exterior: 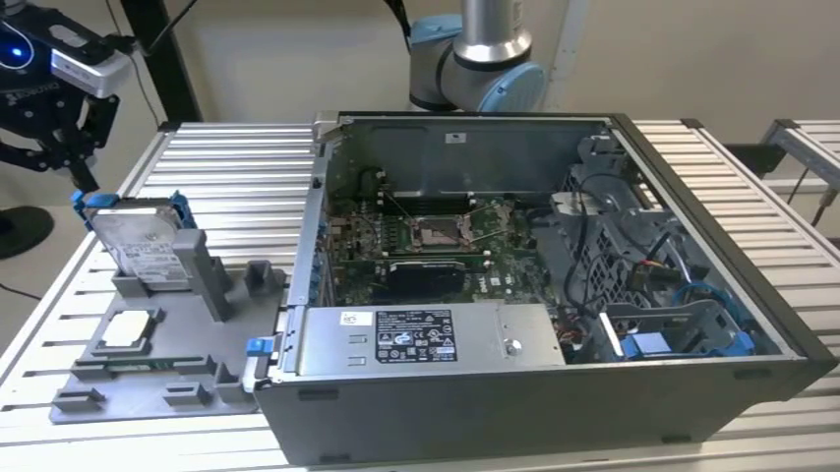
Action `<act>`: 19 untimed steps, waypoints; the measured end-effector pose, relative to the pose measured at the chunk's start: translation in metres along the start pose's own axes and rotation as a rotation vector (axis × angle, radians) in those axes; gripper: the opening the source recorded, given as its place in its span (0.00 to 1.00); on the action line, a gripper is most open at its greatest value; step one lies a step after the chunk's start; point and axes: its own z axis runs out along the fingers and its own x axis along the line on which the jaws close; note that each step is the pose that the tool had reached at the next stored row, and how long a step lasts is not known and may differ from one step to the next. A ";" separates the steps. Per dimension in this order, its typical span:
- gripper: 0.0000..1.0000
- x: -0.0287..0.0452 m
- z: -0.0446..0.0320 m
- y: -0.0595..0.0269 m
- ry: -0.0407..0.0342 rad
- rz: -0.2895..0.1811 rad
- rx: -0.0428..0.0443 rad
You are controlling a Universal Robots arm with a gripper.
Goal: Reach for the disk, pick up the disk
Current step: 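Pick up the disk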
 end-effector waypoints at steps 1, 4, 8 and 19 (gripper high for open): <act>0.00 -0.0002 -0.0001 -0.0002 0.0007 -0.013 -0.0001; 0.00 -0.0009 -0.0002 -0.0011 0.0021 -0.052 -0.0002; 0.00 -0.0012 -0.0002 -0.0015 0.0043 -0.110 -0.0003; 0.00 -0.0014 0.0009 -0.0017 0.0089 -0.280 0.0016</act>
